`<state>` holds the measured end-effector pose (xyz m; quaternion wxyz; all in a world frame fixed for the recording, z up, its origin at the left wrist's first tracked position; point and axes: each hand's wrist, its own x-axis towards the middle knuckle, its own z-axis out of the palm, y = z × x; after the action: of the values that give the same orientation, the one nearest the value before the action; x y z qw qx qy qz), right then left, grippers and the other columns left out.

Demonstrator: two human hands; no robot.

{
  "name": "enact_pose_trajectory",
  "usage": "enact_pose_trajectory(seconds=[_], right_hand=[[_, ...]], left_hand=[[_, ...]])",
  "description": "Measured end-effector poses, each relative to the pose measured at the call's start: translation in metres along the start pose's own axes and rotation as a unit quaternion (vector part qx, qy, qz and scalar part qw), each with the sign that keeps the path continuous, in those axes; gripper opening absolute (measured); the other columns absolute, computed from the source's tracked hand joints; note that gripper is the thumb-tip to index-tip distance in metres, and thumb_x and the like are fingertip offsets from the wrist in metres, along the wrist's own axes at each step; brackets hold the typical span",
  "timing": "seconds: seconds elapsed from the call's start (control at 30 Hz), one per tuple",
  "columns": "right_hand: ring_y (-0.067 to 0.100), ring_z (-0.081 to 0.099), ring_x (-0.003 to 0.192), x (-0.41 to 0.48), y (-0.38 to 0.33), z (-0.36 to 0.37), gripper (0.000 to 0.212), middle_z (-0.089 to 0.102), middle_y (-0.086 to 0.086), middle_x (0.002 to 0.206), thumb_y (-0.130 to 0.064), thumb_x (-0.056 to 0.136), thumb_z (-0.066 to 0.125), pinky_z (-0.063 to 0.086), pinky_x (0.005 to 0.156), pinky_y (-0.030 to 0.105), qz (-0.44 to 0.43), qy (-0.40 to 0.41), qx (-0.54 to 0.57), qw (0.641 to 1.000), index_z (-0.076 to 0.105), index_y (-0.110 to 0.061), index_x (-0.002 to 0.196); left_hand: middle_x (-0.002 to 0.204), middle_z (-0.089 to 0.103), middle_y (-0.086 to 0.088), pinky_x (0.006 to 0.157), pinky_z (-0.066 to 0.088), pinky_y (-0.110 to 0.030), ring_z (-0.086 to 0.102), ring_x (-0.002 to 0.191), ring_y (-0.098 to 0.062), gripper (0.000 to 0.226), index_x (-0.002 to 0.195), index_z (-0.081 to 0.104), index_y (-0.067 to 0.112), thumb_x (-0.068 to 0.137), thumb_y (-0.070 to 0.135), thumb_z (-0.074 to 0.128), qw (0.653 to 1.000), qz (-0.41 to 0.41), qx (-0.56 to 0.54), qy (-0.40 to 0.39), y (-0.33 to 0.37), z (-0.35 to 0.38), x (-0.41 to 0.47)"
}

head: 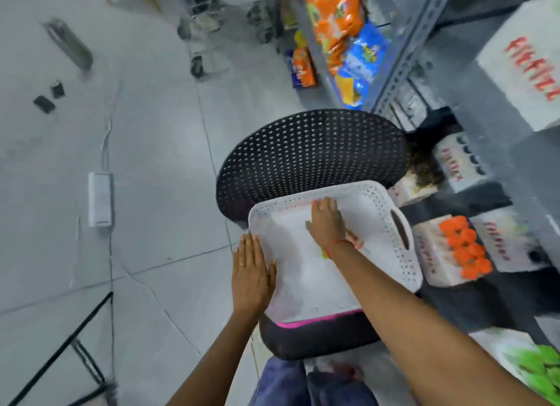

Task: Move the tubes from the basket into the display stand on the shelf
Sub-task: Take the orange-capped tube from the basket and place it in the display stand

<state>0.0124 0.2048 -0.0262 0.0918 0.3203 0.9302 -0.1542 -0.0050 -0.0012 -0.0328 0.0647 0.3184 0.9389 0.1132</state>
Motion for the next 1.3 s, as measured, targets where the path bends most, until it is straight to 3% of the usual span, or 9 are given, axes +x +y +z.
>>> enact_pose_trajectory(seconds=[0.13, 0.23, 0.37, 0.47, 0.63, 0.77, 1.07, 1.2, 1.3], right_hand=[[0.032, 0.057, 0.102, 0.025, 0.007, 0.020, 0.044, 0.063, 0.014, 0.104, -0.015, 0.067, 0.076, 0.055, 0.078, 0.035, -0.001, 0.018, -0.088, 0.996, 0.058, -0.007, 0.106], [0.033, 0.066, 0.074, 0.022, 0.012, 0.017, 0.029, 0.068, 0.014, 0.076, 0.001, 0.057, 0.078, 0.055, 0.053, 0.030, -0.029, 0.041, -0.083, 0.995, 0.065, -0.008, 0.083], [0.036, 0.065, 0.071, -0.015, 0.013, -0.018, 0.019, 0.067, 0.019, 0.077, 0.002, 0.070, 0.067, 0.053, 0.053, 0.035, -0.053, 0.080, 0.004, 0.995, 0.065, -0.005, 0.088], [0.035, 0.063, 0.087, -0.056, 0.023, -0.060, 0.029, 0.069, 0.017, 0.100, -0.006, 0.080, 0.060, 0.052, 0.070, 0.038, -0.005, 0.125, 0.145, 0.982, 0.062, -0.009, 0.109], [0.016, 0.056, 0.077, -0.141, 0.051, -0.143, 0.025, 0.068, 0.009, 0.095, -0.006, 0.080, 0.066, 0.038, 0.051, -0.005, 0.059, 0.265, 0.312, 0.910, 0.064, -0.014, 0.103], [0.019, 0.068, 0.080, -0.205, 0.090, -0.201, 0.023, 0.074, 0.006, 0.091, -0.018, 0.077, 0.067, 0.055, 0.079, 0.023, 0.090, 0.389, 0.325, 0.857, 0.064, -0.023, 0.100], [-0.009, 0.062, 0.079, -0.356, 0.173, -0.313, 0.045, 0.065, -0.002, 0.095, -0.003, 0.077, 0.069, 0.049, 0.080, 0.007, 0.192, 0.574, 0.287, 0.742, 0.057, -0.014, 0.118], [0.005, 0.063, 0.080, -0.397, 0.213, -0.336, 0.040, 0.067, 0.002, 0.092, -0.002, 0.075, 0.071, 0.051, 0.080, 0.024, 0.246, 0.568, 0.247, 0.746, 0.063, -0.015, 0.112], [-0.017, 0.059, 0.070, -0.416, 0.239, -0.350, 0.035, 0.070, 0.011, 0.097, 0.000, 0.075, 0.071, 0.046, 0.073, 0.003, 0.259, 0.526, 0.236, 0.775, 0.064, -0.011, 0.108]], left_hand=[[0.147, 0.032, -0.023, 0.108, 0.022, -0.046, 0.037, 0.133, -0.035, 0.066, 0.143, 0.020, -0.001, 0.091, 0.034, 0.041, 1.000, -0.003, -0.006, 0.006, -0.004, 0.013, -0.003], [0.146, 0.035, -0.025, 0.106, 0.026, -0.047, 0.039, 0.131, -0.036, 0.065, 0.142, 0.020, -0.002, 0.091, 0.035, 0.038, 1.000, -0.001, -0.005, 0.011, -0.005, 0.014, -0.002], [0.145, 0.035, -0.025, 0.108, 0.025, -0.047, 0.039, 0.131, -0.037, 0.065, 0.141, 0.025, -0.004, 0.097, 0.041, 0.012, 0.999, -0.012, 0.015, -0.041, -0.005, 0.010, -0.004], [0.149, 0.028, -0.024, 0.117, 0.007, -0.045, 0.027, 0.138, -0.037, 0.071, 0.142, 0.027, -0.004, 0.095, 0.044, 0.003, 0.997, -0.012, 0.048, -0.061, -0.002, 0.009, -0.004], [0.151, 0.025, -0.021, 0.116, -0.004, -0.043, 0.016, 0.141, -0.030, 0.069, 0.143, 0.026, -0.004, 0.091, 0.042, 0.027, 0.998, 0.031, 0.038, -0.030, 0.034, -0.005, -0.005], [0.152, 0.023, -0.020, 0.116, 0.001, -0.043, 0.014, 0.142, -0.028, 0.068, 0.143, 0.024, -0.004, 0.092, 0.039, 0.033, 0.991, 0.134, 0.005, -0.009, 0.107, -0.018, -0.001], [0.147, 0.032, -0.023, 0.114, 0.009, -0.039, 0.029, 0.137, -0.034, 0.064, 0.140, 0.028, -0.006, 0.094, 0.037, 0.035, 0.911, 0.390, -0.131, 0.031, 0.341, -0.074, -0.017], [0.149, 0.026, -0.025, 0.115, 0.008, -0.040, 0.021, 0.140, -0.034, 0.077, 0.142, 0.024, -0.009, 0.095, 0.053, 0.015, 0.883, 0.439, -0.163, -0.001, 0.408, -0.086, -0.034], [0.148, 0.022, -0.031, 0.115, 0.010, -0.044, 0.021, 0.138, -0.041, 0.078, 0.141, 0.022, -0.012, 0.094, 0.051, 0.020, 0.884, 0.445, -0.145, -0.022, 0.429, -0.073, -0.040]])
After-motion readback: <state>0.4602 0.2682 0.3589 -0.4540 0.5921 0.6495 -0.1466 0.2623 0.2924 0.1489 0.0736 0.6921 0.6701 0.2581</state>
